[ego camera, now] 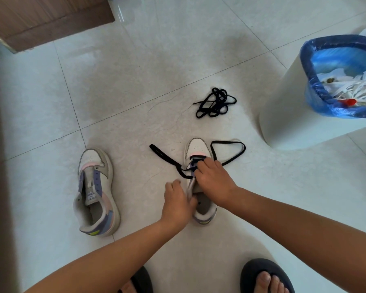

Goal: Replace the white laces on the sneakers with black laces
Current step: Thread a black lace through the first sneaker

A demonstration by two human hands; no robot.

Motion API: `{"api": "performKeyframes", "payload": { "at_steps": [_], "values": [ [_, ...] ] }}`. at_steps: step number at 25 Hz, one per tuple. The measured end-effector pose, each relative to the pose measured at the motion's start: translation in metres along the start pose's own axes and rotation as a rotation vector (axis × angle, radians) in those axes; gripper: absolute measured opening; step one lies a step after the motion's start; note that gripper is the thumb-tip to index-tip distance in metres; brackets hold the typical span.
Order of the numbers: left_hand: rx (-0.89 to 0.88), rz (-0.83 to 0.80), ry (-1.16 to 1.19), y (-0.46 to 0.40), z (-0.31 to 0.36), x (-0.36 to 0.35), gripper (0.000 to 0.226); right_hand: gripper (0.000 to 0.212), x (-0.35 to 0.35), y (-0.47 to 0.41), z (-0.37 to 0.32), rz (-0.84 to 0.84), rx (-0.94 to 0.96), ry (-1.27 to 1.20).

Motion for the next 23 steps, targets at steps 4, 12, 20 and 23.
{"api": "performKeyframes", "payload": {
  "at_steps": [4, 12, 20, 23],
  "values": [
    [0.168, -0.159, -0.135, -0.002, 0.000, -0.007, 0.022, 0.035, 0.007, 0.016, -0.008, -0.036, 0.008, -0.069],
    [0.134, -0.098, -0.174, -0.036, 0.007, 0.015, 0.031, 0.026, -0.014, 0.151, -0.026, -0.380, 0.463, -0.012],
    [0.112, -0.102, -0.240, -0.035, 0.009, 0.012, 0.032, 0.027, 0.026, -0.027, 0.012, -0.285, -0.287, -0.401],
    [0.109, -0.094, -0.234, -0.036, 0.007, 0.011, 0.033, 0.018, 0.022, -0.040, 0.011, -0.325, -0.347, -0.523]
  ]
}}
Point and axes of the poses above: each hand's wrist, its own y-axis away from the middle knuckle, its own x-axis out of the back of the hand, z = x × y, the point moved 1 cm from there along -y, towards the middle knuckle, and after that the axes turned 9 degrees about x, right-handed, at the moved point
